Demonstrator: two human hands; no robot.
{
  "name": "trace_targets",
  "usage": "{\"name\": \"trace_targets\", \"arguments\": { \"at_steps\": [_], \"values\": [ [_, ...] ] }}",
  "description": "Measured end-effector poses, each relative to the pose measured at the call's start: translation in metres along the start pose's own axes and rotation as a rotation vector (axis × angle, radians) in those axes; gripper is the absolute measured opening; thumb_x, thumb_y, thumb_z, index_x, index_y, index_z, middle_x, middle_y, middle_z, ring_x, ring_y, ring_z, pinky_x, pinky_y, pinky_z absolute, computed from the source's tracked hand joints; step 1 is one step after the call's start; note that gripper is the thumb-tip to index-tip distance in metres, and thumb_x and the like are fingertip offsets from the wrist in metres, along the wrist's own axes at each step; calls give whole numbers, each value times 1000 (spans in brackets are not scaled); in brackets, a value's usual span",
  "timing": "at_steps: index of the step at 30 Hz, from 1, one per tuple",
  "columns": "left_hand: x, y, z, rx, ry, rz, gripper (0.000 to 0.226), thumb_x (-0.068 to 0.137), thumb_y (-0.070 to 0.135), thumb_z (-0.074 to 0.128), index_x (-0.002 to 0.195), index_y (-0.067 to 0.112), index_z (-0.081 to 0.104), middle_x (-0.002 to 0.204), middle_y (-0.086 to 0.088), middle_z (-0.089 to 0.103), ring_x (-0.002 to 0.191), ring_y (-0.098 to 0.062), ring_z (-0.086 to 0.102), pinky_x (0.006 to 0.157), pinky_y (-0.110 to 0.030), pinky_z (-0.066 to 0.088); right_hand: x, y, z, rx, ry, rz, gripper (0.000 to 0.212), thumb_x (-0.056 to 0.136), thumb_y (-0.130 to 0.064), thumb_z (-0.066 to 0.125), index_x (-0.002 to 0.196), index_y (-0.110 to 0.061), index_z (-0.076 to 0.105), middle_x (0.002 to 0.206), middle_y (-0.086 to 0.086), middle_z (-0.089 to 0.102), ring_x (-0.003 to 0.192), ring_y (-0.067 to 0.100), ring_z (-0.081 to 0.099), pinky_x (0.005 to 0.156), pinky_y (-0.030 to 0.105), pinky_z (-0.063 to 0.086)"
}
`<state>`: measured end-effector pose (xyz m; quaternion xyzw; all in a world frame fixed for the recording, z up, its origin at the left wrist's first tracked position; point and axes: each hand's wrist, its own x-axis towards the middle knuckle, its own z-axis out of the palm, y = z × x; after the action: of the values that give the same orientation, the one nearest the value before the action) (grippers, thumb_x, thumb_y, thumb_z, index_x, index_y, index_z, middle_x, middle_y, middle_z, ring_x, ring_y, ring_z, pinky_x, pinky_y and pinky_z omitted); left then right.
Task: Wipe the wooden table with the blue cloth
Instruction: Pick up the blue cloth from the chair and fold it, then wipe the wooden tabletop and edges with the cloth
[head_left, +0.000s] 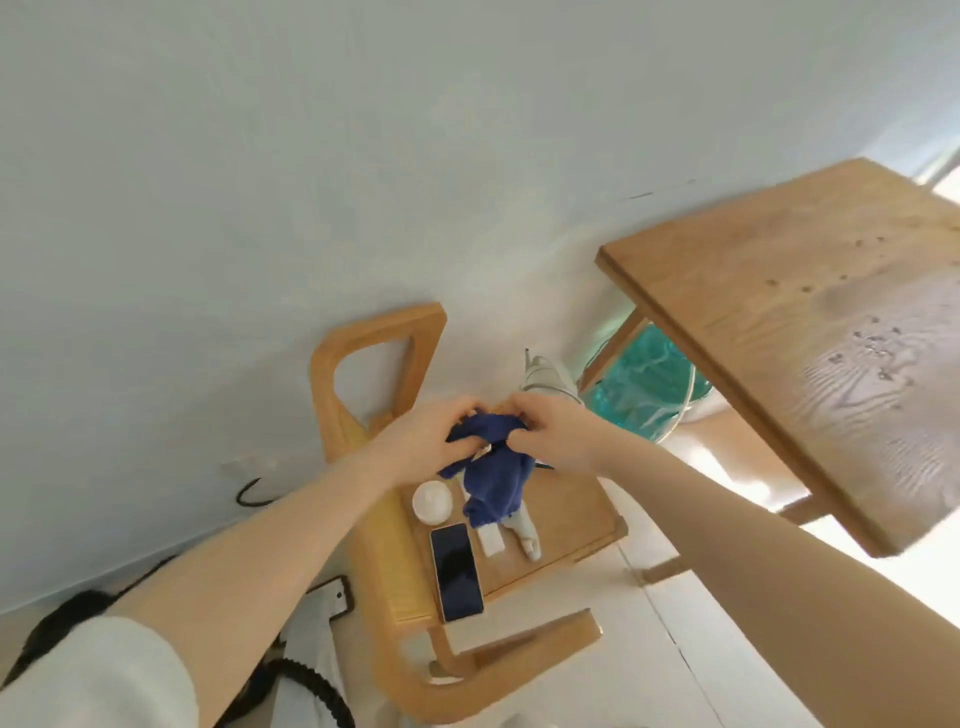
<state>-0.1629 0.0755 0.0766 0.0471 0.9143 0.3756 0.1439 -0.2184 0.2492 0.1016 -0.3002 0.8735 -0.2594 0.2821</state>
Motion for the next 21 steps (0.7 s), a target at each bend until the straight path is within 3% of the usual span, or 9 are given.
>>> {"name": "trace_targets", "arguments": {
  "at_steps": [2, 5, 7, 9, 11, 14, 15, 18, 21],
  "values": [
    [18, 41, 10, -11, -9, 56, 15, 90, 15, 56, 103, 21, 56, 85, 3, 64, 77, -9, 59, 67, -15, 45, -31, 29, -23, 54, -8, 17, 10, 84, -7, 48, 78, -13, 43, 76, 4, 47, 72, 20, 43, 62, 31, 33],
    [43, 104, 30, -6, -79, 100, 9, 91, 14, 54, 98, 19, 55, 78, 9, 58, 69, 0, 52, 59, -6, 39, -81, 78, -53, 121, 76, 33, 10, 87, -9, 50, 86, -19, 47, 84, 1, 52, 78, 20, 49, 72, 36, 41],
    [60, 141, 46, -41, -92, 133, 8, 92, 14, 55, 98, 17, 57, 86, 4, 62, 76, -6, 57, 65, -8, 42, -114, 110, -73, 155, 123, 16, 5, 90, -16, 54, 93, -19, 51, 89, 1, 56, 82, 20, 53, 76, 36, 44],
    [77, 181, 61, -106, -36, 140, 9, 90, 15, 57, 92, 24, 60, 89, 0, 65, 82, -12, 61, 75, -23, 48, -146, 142, -99, 205, 162, 23, 19, 84, -21, 62, 99, -13, 54, 95, 9, 60, 87, 27, 57, 77, 40, 46],
    [97, 226, 77, -157, 50, 158, 14, 89, 16, 60, 85, 29, 61, 85, 3, 66, 82, -12, 62, 78, -29, 48, -175, 175, -125, 212, 193, 20, 30, 77, -21, 66, 104, -12, 55, 98, 10, 62, 90, 26, 59, 77, 39, 48],
    [127, 285, 101, -129, 137, 184, 8, 90, 16, 57, 92, 21, 62, 85, 2, 65, 80, -10, 59, 74, -23, 45, -210, 224, -152, 197, 321, 69, 12, 81, -18, 65, 83, -22, 54, 75, -8, 57, 69, 9, 53, 64, 28, 40],
    [137, 298, 109, -78, 172, 173, 8, 90, 17, 56, 94, 19, 62, 86, 1, 65, 80, -12, 58, 73, -24, 44, -219, 237, -160, 197, 388, 109, 17, 82, -17, 64, 75, -23, 50, 68, -10, 52, 64, 7, 49, 62, 26, 37],
    [163, 316, 135, 64, 234, 84, 13, 92, 21, 50, 94, 14, 61, 89, -4, 66, 86, -21, 59, 73, -33, 45, -230, 269, -185, 217, 486, 253, 22, 83, -24, 64, 72, -17, 46, 68, -2, 51, 67, 16, 50, 64, 30, 40],
    [186, 329, 163, 18, 230, -11, 18, 95, 23, 44, 99, 11, 57, 94, -7, 62, 87, -23, 56, 69, -31, 39, -227, 289, -208, 244, 516, 406, 27, 84, -30, 61, 74, -11, 43, 68, 6, 49, 66, 22, 48, 62, 33, 41]
  ]
}}
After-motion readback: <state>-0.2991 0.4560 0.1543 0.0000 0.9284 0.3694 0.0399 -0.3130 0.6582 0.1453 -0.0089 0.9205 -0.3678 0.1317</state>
